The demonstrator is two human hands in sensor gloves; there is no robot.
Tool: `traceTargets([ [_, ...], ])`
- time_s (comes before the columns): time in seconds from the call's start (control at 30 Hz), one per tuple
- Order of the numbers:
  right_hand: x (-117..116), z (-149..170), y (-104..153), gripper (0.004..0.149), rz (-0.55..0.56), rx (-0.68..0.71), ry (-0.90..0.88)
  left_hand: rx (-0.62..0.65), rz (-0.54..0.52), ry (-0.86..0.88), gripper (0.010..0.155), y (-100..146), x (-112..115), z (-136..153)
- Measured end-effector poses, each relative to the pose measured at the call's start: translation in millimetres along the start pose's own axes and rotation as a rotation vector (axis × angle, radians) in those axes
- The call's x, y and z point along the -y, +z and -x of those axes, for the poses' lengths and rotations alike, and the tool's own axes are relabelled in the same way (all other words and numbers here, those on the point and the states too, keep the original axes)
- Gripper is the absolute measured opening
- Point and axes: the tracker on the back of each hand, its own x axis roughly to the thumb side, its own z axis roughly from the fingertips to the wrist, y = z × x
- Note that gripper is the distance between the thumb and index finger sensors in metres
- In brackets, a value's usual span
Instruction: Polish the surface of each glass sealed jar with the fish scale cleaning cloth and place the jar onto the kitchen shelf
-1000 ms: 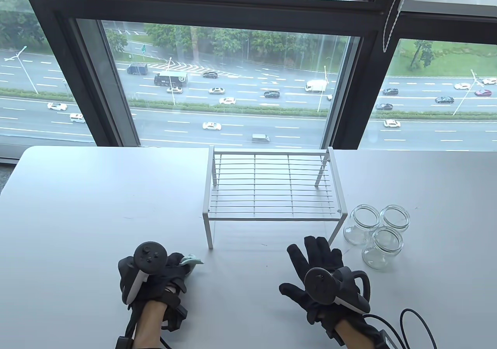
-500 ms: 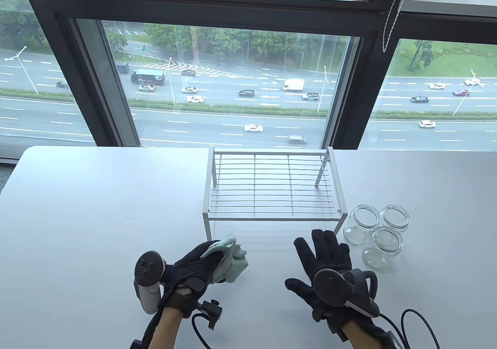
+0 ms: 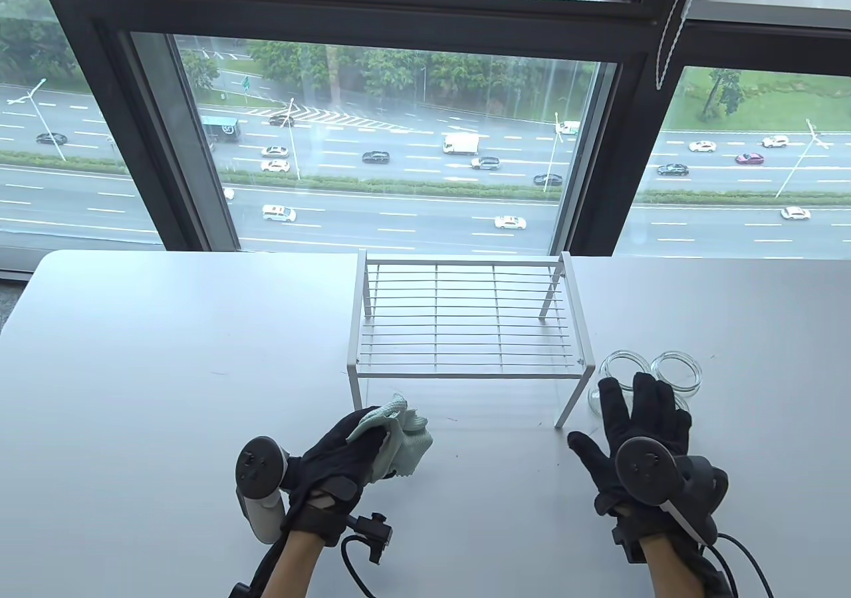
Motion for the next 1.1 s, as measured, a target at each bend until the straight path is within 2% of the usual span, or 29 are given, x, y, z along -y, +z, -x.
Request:
traceTargets([
  [0.23,-5,34,-5,0.084,-0.034,-0.245,0.058,0.030,-0.005,0.010,0.048,0,1,-2],
  [0.4,-16,48,-9,0.084,-0.137,-0.359,0.100,0.023,0.009,0.007,0.048,0,2,-2],
  [0.57,-31,53,-11,0.083,-0.169,-0.394,0.099,0.048,0.054,0.002,0.048,-1,6,-4],
  [0.67,-41,55,-13,0.079,-0.205,-0.410,0.156,0.046,0.061,0.007,0.048,-1,8,-4],
  [0.93,-45,59,-16,0.059,-0.090,-0.423,0.180,0.042,0.063,0.011,0.048,-1,9,-4],
  [1.1,-41,57,-17,0.049,-0.077,-0.424,0.231,0.051,0.082,0.006,0.048,-1,10,-5],
])
